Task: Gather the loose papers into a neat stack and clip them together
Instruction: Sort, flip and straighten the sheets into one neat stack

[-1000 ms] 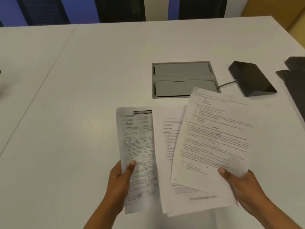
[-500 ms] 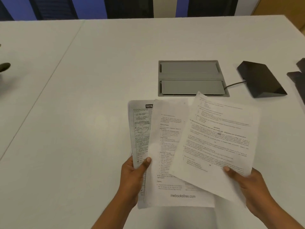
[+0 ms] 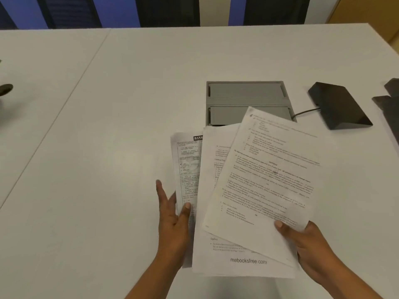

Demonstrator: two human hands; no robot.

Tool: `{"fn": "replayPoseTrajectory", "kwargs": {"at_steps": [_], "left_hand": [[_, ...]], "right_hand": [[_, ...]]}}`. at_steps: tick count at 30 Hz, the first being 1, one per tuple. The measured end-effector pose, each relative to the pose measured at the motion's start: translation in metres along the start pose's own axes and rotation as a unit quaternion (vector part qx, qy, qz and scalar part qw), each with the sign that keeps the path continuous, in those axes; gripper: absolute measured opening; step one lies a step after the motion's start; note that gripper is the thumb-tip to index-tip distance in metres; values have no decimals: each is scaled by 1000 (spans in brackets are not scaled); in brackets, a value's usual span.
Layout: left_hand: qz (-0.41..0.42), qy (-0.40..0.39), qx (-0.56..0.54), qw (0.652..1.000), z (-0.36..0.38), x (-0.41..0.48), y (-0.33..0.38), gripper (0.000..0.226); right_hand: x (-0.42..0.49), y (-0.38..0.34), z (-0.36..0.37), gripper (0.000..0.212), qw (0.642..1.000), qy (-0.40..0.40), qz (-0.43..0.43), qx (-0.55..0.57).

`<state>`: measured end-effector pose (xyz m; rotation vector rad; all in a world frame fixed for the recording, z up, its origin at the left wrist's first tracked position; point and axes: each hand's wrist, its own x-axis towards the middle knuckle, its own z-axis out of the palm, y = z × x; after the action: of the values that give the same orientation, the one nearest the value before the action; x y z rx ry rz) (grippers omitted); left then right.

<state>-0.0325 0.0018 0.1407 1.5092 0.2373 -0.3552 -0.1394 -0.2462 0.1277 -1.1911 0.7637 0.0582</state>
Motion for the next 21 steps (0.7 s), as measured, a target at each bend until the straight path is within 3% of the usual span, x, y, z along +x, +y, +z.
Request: {"fn": "replayPoseTrajectory", "kwargs": {"at_steps": [1, 4, 6, 8, 11, 15, 19, 21], "left_hand": [[6, 0, 4, 1000, 0, 1, 0, 73], [-5, 4, 36, 999, -1, 4, 7, 35], [-47, -4, 23, 999, 0, 4, 14, 24], [-92, -30, 2, 995, 0, 4, 18, 23], [-61, -57, 42, 996, 0, 4, 18, 17], [-48, -6, 36, 998, 4, 5, 15, 13], [-49, 24, 9, 998, 5, 3, 11, 33], [-50, 26, 3, 998, 6, 1, 9, 27]], "right_hand": [[0, 1, -1, 40, 1000, 3, -6, 2], [-1, -1, -3, 39, 999, 3, -30, -14], [-1, -1, -4, 38, 998, 11, -53, -41], [0, -1, -7, 41, 995, 23, -72, -71], [-1, -3, -11, 46, 991, 32, -81, -98], [-3, -1, -17, 56, 988, 44, -83, -121], [-4, -2, -24, 44, 990, 60, -88, -87], [-4, -7, -27, 37, 989, 74, -105, -69]]}}
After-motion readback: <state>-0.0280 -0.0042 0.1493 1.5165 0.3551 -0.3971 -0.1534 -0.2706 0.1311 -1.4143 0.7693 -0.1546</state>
